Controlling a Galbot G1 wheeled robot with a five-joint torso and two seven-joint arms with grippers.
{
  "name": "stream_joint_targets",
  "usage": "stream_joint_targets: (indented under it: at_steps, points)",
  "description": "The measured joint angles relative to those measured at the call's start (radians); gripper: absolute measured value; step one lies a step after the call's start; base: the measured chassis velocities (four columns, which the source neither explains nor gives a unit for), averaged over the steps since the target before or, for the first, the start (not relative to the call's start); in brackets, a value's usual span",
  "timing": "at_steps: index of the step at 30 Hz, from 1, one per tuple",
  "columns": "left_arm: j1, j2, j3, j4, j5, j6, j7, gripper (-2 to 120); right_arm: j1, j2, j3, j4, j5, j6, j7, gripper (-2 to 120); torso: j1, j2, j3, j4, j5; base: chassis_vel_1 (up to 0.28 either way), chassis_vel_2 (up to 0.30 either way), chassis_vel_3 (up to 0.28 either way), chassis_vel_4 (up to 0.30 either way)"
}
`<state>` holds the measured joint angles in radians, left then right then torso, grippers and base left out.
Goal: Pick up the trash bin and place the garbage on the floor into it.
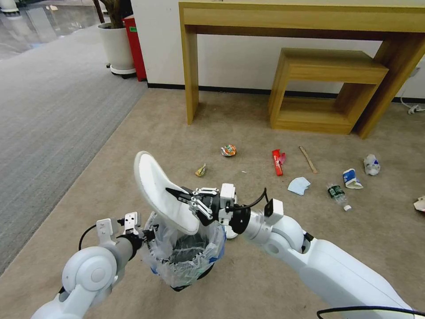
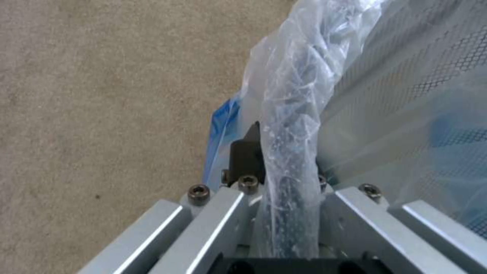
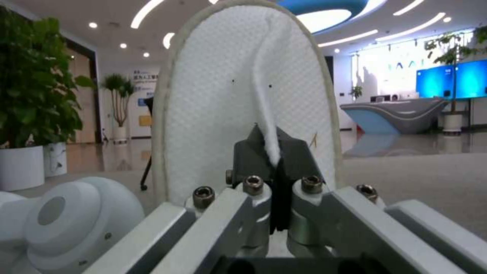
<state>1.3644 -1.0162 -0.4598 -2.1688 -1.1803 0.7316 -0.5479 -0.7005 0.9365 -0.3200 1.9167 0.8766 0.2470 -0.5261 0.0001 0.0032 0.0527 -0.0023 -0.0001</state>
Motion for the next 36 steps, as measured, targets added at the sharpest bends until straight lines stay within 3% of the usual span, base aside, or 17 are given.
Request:
stream_joint_targets:
  at_steps: [36]
  points:
    - [0.017, 0.006, -0.023, -0.081, -0.058, 0.003, -0.022, 1, 0.008, 0.042, -0.080, -0.087, -0.034, 0.031, 0.000, 0, 0.000, 0.000, 0.000, 0.0000, 0.0000, 0.000, 0.000, 0.000, 0.000]
